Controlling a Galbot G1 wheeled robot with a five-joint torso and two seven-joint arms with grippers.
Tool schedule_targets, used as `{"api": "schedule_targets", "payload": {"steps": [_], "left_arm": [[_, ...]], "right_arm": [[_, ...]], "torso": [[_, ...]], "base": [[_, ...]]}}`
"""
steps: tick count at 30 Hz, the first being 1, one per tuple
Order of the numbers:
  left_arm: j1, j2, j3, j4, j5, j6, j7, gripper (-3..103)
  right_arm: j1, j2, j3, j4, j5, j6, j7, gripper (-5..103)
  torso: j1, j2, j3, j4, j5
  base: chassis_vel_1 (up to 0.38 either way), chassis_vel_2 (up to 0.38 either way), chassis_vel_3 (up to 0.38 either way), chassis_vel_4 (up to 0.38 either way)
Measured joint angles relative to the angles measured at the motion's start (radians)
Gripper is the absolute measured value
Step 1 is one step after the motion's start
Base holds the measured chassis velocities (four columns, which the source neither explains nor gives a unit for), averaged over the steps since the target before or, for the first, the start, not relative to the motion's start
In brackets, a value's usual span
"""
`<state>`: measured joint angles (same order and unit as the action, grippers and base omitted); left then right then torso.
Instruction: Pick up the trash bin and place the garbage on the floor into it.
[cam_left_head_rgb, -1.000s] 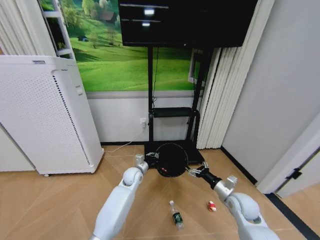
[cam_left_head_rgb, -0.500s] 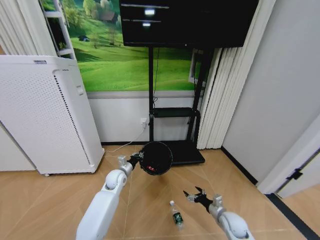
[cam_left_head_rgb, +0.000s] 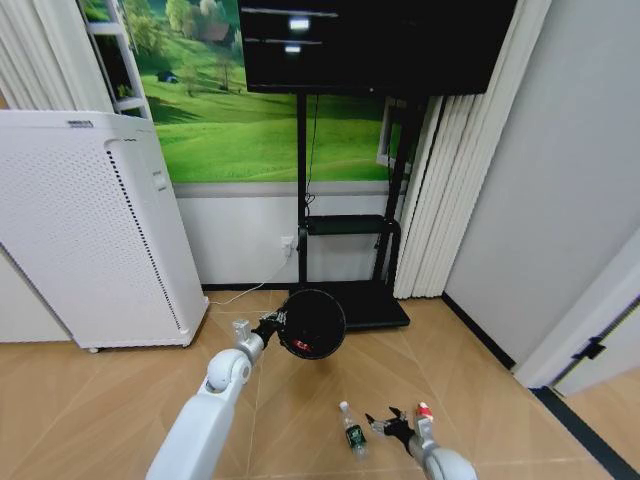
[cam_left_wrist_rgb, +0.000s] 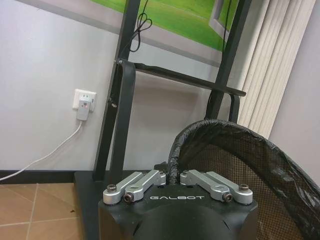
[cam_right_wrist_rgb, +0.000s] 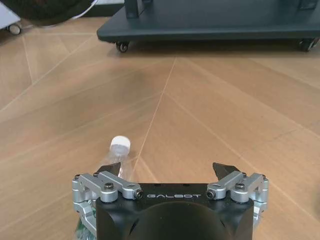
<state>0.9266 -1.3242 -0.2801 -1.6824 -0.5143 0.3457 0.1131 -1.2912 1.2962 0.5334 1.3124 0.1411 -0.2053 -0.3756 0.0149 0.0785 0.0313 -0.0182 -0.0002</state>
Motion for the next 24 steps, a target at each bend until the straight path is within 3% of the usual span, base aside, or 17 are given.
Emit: {"api": "schedule_targets", "payload": {"steps": [15, 24], "left_arm": [[0.023, 0.01, 0.0, -0.018, 0.005, 0.008, -0.007, 7], [0.014, 0.003, 0.006, -0.009, 0.006, 0.009, -0.007, 7]], "right_arm": [[0.088, 0.056, -0.035, -0.161, -0.082, 0.041, -0.003, 100], [0.046, 0.067, -0.035, -0.128, -0.091, 0.04, -0.004, 100]], "torso": [[0.0, 0.0, 0.0, 0.0001, 0.0001], [0.0, 0.0, 0.0, 0.0, 0.0001]], "base": [[0.0, 0.0, 0.0, 0.0], [0.0, 0.0, 0.0, 0.0]]}}
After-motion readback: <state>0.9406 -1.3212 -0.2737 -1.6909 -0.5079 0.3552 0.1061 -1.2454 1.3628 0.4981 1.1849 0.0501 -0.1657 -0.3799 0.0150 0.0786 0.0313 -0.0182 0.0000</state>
